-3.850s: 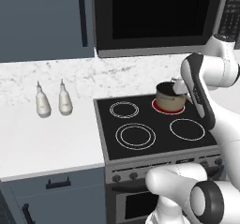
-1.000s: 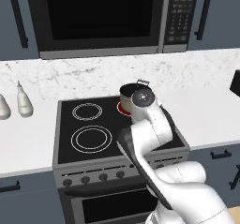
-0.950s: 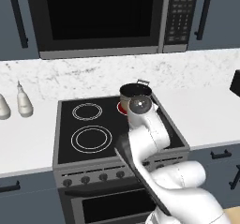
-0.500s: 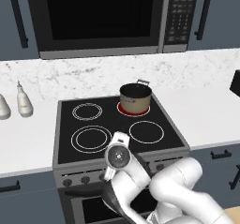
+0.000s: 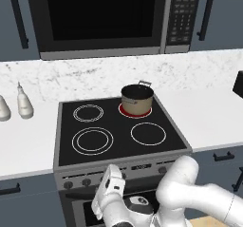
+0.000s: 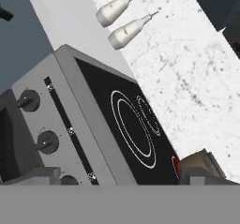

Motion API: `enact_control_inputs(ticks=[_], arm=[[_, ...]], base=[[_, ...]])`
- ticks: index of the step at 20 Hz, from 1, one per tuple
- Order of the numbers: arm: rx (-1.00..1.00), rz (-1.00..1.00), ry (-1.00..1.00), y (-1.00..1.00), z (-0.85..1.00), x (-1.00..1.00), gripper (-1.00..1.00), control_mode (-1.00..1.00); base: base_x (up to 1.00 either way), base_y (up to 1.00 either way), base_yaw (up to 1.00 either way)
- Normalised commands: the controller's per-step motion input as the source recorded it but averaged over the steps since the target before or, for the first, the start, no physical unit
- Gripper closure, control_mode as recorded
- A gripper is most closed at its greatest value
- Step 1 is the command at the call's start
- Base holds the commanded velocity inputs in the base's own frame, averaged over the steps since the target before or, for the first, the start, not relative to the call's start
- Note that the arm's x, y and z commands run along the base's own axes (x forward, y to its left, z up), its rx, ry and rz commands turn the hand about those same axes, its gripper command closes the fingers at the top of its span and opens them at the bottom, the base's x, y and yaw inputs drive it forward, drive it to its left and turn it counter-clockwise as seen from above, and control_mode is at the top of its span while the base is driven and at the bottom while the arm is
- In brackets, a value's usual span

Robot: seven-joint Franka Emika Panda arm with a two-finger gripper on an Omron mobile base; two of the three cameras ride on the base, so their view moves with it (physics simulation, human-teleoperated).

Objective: Turn off the rear right burner of the stove.

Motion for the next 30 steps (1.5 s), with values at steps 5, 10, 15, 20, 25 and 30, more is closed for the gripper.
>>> enact_control_inputs(ticks=[5, 10, 15, 20, 25, 30], arm=[[0.04, 0.0, -0.18, -0.01, 0.0, 0.0, -1.0, -1.0], [0.01, 0.0, -0.16, -0.16, -0.04, -0.18, -1.0, -1.0], [0.09, -0.03, -0.11, -0.26, -0.06, -0.17, -1.0, -1.0], [0.12, -0.05, -0.05, -0.52, 0.0, 0.0, -1.0, -1.0], [0.13, -0.04, 0.0, -0.4, 0.0, -0.03, -1.0, -1.0], [0.0, -0.01, 0.04, 0.01, -0.03, 0.07, -1.0, -1.0]], base=[[0.0, 0.0, 0.0], [0.0, 0.0, 0.0], [0.0, 0.0, 0.0], [0.0, 0.0, 0.0], [0.0, 0.0, 0.0], [0.0, 0.0, 0.0]])
